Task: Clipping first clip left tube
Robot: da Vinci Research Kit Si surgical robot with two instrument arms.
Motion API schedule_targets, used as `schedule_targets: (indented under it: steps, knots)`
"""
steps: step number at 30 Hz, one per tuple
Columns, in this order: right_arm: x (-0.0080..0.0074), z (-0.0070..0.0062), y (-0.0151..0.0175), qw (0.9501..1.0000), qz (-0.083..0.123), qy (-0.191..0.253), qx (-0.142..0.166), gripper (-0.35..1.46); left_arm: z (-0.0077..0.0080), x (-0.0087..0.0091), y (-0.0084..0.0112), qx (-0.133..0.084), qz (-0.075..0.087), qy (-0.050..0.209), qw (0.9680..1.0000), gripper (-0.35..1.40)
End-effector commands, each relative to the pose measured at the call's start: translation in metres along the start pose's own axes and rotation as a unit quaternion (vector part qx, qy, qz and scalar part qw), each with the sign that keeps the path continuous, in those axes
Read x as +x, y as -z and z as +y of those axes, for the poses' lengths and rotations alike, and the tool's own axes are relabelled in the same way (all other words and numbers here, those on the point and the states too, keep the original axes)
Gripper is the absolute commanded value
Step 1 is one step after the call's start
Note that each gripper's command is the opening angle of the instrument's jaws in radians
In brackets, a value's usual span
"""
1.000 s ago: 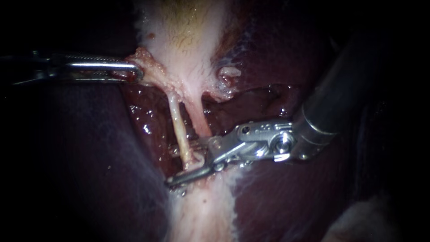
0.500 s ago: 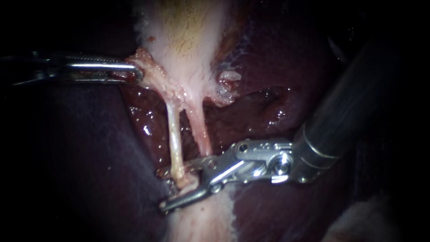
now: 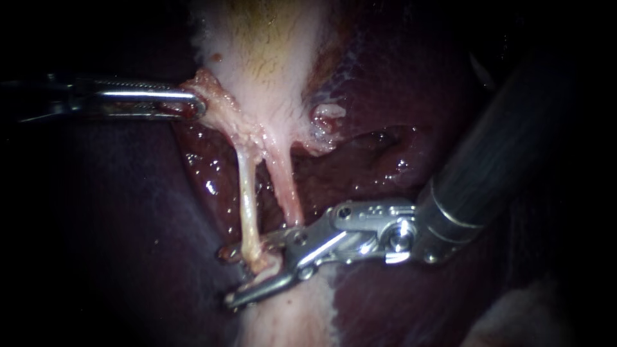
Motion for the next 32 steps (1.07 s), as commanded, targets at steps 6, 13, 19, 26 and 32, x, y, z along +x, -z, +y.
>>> schedule_targets:
  steps: [6,13,19,26,32]
  knots:
    - [-0.0002,0.0005,0.0006,1.0,-0.003,-0.001,-0.009,0.26,0.0,0.0,0.0,0.0,0.0,0.0,1.0,-0.35]
    - [-0.0004,0.0008,0.0013,0.9998,-0.011,-0.002,-0.017,-0.11,0.0,0.0,0.0,0.0,0.0,0.0,1.0,-0.35]
    - [0.0001,0.001,0.0021,0.9993,-0.02,-0.025,-0.021,-0.35,-0.0001,0.0,0.0,0.0,0.0,0.0,1.0,-0.35]
    - [-0.0002,0.0011,0.0025,0.9987,-0.027,-0.036,-0.023,-0.35,0.0,0.0,0.0,0.0,0.0,0.0,1.0,-0.35]
    - [-0.0002,0.001,0.0025,0.9987,-0.027,-0.036,-0.023,-0.35,0.0,0.0,0.0,0.0,0.0,0.0,1.0,-0.35]
